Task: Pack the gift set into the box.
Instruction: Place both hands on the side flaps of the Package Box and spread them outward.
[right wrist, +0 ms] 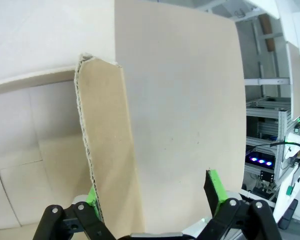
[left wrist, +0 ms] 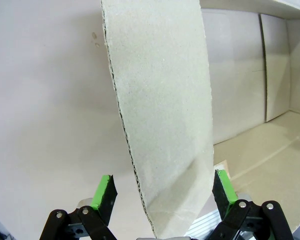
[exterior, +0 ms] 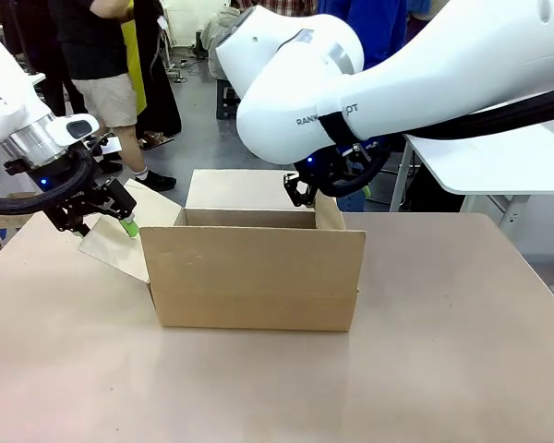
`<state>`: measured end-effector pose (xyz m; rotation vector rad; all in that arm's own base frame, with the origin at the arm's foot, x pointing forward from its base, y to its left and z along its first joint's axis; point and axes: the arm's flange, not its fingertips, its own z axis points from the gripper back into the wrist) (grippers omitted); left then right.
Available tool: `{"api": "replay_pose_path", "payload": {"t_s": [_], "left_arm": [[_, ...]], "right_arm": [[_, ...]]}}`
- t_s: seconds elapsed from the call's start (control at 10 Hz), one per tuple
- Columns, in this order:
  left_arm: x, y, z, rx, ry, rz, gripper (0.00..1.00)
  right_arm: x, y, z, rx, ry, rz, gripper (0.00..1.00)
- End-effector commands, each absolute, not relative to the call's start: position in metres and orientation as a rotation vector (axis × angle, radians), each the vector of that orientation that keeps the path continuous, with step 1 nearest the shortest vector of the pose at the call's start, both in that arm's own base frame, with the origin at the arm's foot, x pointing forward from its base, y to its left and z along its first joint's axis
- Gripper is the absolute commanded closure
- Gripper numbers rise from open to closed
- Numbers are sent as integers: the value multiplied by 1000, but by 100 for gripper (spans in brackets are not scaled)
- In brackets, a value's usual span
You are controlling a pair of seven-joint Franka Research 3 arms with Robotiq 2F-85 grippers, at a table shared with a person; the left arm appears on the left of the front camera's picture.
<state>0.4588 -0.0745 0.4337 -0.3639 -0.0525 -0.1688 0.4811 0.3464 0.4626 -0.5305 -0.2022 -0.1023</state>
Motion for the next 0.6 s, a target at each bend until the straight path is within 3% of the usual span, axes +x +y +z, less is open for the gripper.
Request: {"api": "replay_pose_path", "payload": {"t_s": [0.0,0.5], "left_arm": [[457,-74,436,-354,-54,-162,0],[457,-74,436,-354,-54,-162,0]], "right_arm": [[468,317,476,-465,-220,-38,0],[470,236,478,-209,-205,87,0]]}}
